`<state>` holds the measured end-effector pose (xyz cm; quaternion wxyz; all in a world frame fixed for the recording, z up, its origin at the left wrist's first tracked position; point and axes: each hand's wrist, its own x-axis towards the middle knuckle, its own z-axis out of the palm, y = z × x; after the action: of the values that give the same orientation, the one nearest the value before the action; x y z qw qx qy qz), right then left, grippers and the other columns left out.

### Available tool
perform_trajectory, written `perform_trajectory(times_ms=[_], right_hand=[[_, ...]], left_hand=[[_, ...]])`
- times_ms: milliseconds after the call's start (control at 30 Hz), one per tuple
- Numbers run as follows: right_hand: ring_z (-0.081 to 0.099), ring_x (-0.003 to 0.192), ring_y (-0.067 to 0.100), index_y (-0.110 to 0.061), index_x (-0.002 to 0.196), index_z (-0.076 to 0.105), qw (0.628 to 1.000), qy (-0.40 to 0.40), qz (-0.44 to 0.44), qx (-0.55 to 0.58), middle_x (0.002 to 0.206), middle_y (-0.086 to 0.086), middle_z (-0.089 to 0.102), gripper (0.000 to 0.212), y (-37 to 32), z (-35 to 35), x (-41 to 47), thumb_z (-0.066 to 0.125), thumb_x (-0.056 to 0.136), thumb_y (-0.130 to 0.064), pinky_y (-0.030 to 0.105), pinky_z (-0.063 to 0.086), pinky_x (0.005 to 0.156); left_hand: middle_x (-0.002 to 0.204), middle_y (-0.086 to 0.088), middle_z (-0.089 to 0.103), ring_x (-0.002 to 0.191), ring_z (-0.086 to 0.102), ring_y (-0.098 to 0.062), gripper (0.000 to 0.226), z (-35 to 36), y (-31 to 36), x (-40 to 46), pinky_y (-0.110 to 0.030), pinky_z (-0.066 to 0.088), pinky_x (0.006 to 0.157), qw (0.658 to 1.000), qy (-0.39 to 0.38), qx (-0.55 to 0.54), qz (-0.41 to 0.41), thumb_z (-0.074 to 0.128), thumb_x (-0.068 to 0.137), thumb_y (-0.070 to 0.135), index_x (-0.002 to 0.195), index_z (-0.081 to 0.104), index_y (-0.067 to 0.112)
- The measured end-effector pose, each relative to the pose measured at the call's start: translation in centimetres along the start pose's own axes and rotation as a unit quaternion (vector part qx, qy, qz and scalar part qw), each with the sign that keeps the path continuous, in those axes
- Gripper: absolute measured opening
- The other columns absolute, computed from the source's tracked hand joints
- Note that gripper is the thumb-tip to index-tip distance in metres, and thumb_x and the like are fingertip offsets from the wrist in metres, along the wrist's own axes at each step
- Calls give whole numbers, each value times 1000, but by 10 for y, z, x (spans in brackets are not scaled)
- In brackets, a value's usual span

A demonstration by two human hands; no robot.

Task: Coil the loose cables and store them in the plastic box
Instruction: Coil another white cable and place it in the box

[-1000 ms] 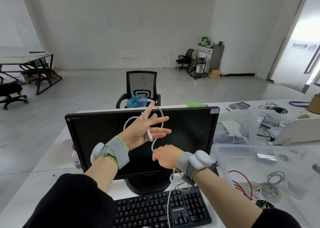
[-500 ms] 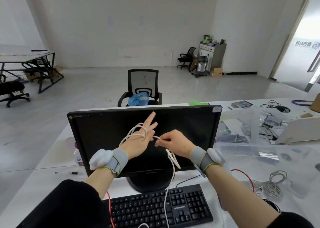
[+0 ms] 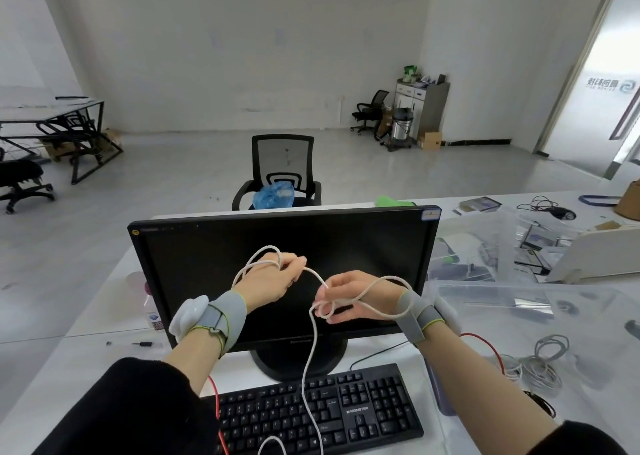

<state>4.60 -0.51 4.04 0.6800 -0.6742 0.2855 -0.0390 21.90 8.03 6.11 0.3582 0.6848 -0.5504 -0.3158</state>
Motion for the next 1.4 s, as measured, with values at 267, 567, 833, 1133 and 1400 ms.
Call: perform_trajectory(times_ms=[267, 567, 833, 1133, 1400], right_hand=[[62, 107, 28, -6, 78, 62, 968, -93, -27, 231, 96, 17, 69, 39, 1, 11, 7, 40, 96, -34, 31, 49, 93], [18, 40, 7, -17, 56, 41, 944, 156, -51, 286, 46, -7, 23, 44, 7, 10, 14, 53, 94, -37, 20, 25, 44], [19, 30, 9, -13, 58, 37, 890, 396, 80, 213, 42, -3, 25, 42, 54, -21, 8, 60, 92, -21, 19, 17, 36], [57, 93, 32, -7, 67, 55, 855, 472, 201, -68, 84, 10, 54, 44, 82, -27, 19, 49, 94, -41, 29, 38, 79], [56, 74, 22, -6, 83, 65, 903, 399, 138, -76, 76, 4, 61, 29, 65, -11, 32, 53, 92, -30, 37, 47, 90]], left_hand=[[44, 19, 53, 40, 47, 5, 15, -10, 7, -4, -13, 30, 49, 1000, 4, -20, 17, 64, 88, 28, 87, 68, 13], [56, 0, 38, 50, 34, -14, 25, -16, -23, 7, -28, 29, 50, 966, 206, -136, -76, 54, 94, 33, 75, 50, 17], [68, -1, 45, 48, 33, -6, 24, -43, -20, -3, -13, 26, 37, 862, 360, -349, -77, 38, 101, 24, 78, 43, 18], [57, 3, 49, 34, 37, -1, 32, -62, 11, 2, -15, 23, 35, 808, 442, -389, 14, 35, 102, 26, 72, 40, 18], [44, 5, 54, 33, 40, -2, 29, -43, 30, -1, -11, 30, 34, 941, 237, -239, 49, 43, 100, 17, 72, 49, 9]])
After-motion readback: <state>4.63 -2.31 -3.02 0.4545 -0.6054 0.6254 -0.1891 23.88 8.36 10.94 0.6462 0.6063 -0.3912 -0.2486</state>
